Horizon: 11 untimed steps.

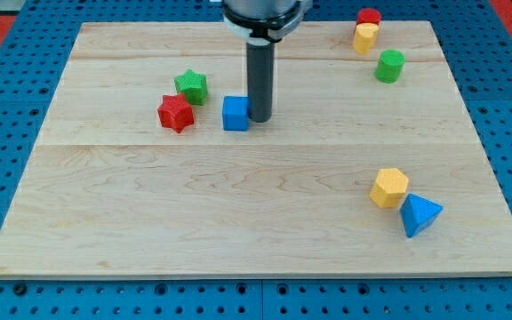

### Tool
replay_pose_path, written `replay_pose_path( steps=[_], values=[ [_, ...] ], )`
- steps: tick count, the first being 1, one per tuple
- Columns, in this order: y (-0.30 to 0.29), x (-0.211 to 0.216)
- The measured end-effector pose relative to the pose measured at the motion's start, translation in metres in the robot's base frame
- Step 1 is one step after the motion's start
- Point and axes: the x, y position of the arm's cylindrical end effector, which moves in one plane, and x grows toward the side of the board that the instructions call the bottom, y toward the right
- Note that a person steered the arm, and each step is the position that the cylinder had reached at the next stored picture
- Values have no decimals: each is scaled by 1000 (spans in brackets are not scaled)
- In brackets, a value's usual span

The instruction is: Move the green circle to the top of blue cube

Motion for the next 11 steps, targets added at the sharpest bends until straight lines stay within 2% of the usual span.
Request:
replay_pose_path(
  steps=[1, 3, 4, 5, 6, 8, 10, 11],
  values=[
    [12, -7],
    [166, -17],
    [215, -16],
    [245, -43],
    [253, -73],
    [248, -75],
    [225, -107],
    [191, -85]
  ],
)
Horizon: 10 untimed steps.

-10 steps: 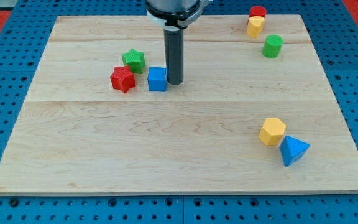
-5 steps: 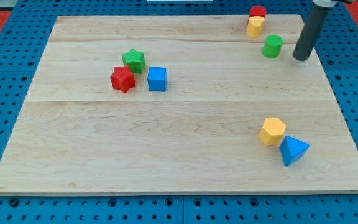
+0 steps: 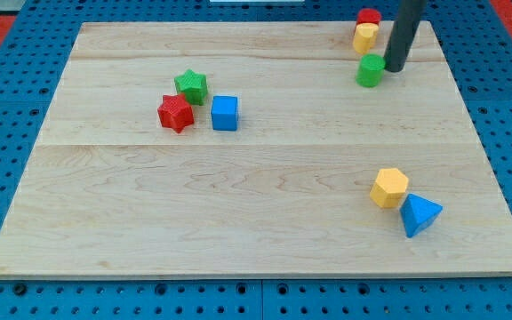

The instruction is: Move the green circle to the top of blue cube

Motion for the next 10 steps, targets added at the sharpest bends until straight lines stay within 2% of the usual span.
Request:
replay_pose_path(
  steps=[2, 3, 4, 5, 7, 10],
  values=[
    [-64, 54],
    [-68, 40],
    [-29, 29],
    [-31, 17],
    [-73, 12],
    [-96, 15]
  ],
)
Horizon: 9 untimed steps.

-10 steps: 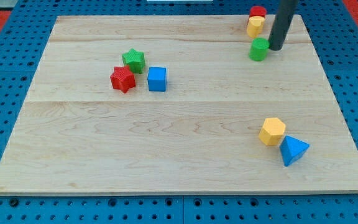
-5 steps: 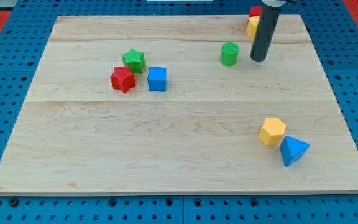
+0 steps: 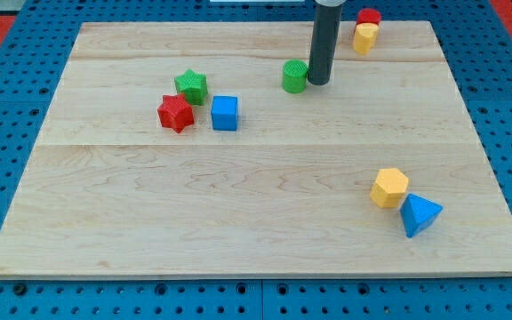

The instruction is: Move the green circle to the top of blue cube

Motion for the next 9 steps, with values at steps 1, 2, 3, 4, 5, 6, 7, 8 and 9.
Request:
replay_pose_path(
  steps=[1, 2, 3, 4, 5, 6, 7, 8, 9],
  values=[
    [-3, 1],
    [-6, 1],
    [-6, 1],
    [-6, 1],
    [-6, 2],
    [-6, 2],
    [-6, 2],
    [-1, -6],
    [0, -30]
  ],
)
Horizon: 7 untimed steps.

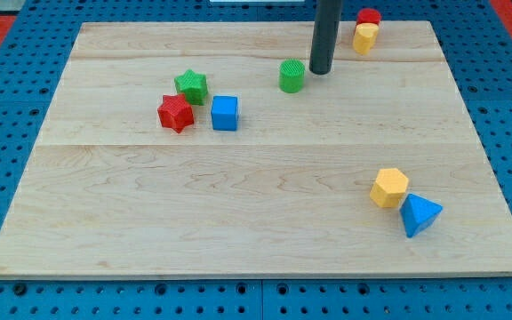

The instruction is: Move the green circle to the top of blue cube

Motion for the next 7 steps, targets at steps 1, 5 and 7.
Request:
replay_pose_path(
  steps=[1, 5, 7],
  values=[
    [-22, 7],
    [-94, 48],
    [-111, 48]
  ],
)
